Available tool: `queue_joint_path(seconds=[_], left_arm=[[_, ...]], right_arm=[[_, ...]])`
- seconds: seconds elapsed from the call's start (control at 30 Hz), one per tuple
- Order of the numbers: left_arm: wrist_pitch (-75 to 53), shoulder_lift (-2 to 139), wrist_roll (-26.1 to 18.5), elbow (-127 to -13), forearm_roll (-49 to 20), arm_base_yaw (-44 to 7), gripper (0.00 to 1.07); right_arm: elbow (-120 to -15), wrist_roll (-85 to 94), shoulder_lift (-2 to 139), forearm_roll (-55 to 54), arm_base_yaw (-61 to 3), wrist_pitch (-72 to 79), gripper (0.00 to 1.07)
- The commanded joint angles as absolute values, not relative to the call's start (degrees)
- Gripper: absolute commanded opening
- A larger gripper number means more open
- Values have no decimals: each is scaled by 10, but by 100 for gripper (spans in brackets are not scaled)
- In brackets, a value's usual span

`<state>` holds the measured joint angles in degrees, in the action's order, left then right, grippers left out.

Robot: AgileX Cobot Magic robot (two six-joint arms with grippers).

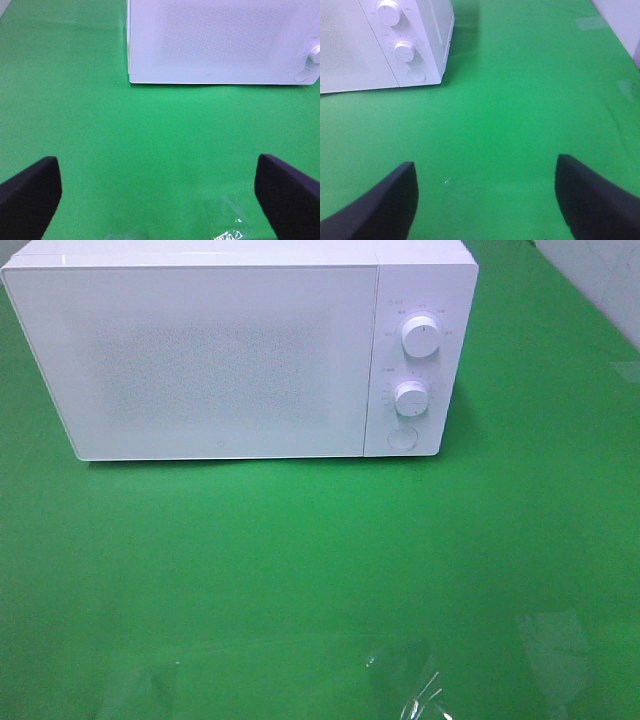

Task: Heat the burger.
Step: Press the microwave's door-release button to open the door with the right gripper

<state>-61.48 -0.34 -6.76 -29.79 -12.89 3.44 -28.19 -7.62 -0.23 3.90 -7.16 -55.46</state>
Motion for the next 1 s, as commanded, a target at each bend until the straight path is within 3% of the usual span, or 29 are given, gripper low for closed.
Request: queue_joint_path(seconds=[0.03, 0.57, 1.0], left_arm=[[-611, -12, -69, -296, -135, 36, 97], [-611, -12, -69, -296, -135, 36, 97], [-611, -12, -69, -296, -135, 36, 97]], right_arm=[[-281, -73, -17, 42, -68, -550, 74], [-301, -73, -7, 44, -68, -502, 74], [-300, -73, 184, 44, -68, -312, 73]])
